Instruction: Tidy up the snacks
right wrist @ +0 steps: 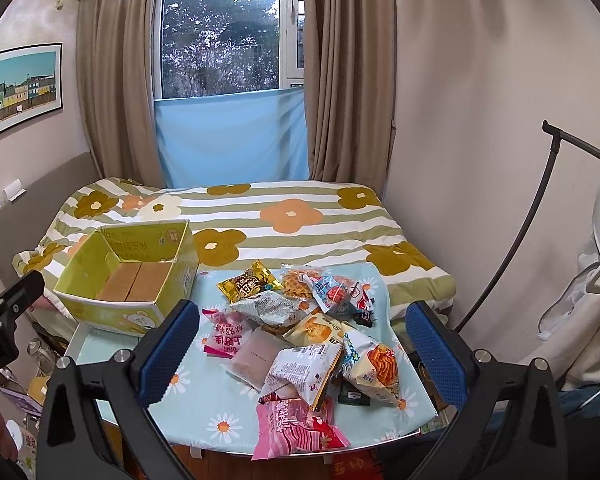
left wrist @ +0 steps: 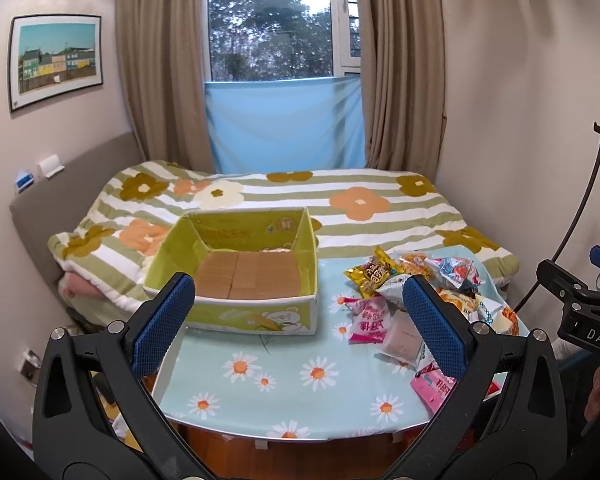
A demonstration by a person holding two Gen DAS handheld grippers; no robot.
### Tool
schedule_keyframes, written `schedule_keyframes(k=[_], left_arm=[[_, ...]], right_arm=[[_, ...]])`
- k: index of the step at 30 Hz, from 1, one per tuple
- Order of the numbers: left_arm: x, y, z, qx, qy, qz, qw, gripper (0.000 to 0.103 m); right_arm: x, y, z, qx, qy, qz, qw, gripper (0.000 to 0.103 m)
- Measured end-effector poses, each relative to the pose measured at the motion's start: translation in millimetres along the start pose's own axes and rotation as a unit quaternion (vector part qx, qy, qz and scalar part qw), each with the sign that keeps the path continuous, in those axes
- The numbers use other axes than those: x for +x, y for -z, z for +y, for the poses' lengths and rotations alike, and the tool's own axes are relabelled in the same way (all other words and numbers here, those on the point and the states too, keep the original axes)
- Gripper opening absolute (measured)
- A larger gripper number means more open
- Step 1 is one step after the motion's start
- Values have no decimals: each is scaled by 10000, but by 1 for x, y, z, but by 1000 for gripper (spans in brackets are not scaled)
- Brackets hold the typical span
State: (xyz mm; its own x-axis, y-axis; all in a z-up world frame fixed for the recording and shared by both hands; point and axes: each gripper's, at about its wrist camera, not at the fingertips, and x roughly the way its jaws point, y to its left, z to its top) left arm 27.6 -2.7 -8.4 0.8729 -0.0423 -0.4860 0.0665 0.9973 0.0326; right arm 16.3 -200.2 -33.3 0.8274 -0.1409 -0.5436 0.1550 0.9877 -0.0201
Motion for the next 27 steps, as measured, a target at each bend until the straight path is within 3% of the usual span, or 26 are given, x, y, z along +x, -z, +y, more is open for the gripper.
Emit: schedule_keyframes(k=[27], left_arm=[[-9,0,2,5,3,-19,10000,103]], right_arm=[[-1,6,3,-29,-4,77,10000,103]])
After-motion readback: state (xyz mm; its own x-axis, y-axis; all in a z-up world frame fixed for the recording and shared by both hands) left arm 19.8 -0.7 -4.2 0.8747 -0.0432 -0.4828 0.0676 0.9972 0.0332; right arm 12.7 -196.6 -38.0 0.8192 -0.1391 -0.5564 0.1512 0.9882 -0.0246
